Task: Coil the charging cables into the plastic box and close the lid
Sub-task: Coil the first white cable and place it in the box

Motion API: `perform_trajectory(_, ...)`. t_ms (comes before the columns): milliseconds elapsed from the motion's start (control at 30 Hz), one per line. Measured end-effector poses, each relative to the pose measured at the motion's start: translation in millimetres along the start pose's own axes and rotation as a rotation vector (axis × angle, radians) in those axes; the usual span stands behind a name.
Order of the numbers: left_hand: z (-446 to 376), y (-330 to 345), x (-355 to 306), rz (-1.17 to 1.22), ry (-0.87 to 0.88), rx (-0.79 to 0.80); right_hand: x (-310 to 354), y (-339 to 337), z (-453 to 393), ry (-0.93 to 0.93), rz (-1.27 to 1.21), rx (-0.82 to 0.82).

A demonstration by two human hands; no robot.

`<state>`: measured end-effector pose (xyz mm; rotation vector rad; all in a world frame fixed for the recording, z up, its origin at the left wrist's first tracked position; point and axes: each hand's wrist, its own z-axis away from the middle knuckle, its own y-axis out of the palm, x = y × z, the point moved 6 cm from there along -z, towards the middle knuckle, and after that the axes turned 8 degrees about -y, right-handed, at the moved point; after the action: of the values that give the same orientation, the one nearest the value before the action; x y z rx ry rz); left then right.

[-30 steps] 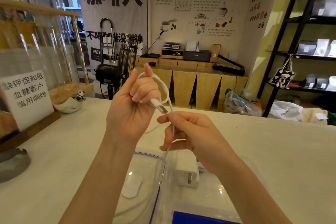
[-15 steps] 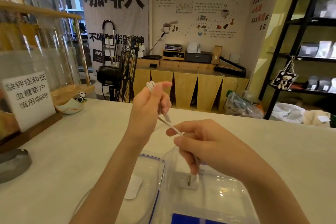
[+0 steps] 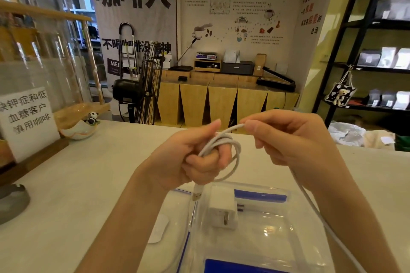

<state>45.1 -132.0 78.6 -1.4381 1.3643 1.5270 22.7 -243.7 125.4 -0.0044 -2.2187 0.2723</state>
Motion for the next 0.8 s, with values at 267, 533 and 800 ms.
perform_trajectory(267, 12.9, -12.0, -29.7, 0.728, 0.374, 0.059, -38.2, 41.8, 1.0, 0.248, -0.242, 0.216)
perform_trajectory(533, 26.3, -58.9, -23.4, 0.595, 0.579, -0.451, -51.1, 67.8, 16.1, 0.317, 0.192, 0.501)
perform_trajectory(800, 18.2, -65.4, -5.7, -0.282, 0.289, -0.965, -21.0, 63.6, 16.0, -0.007, 0.923, 0.519)
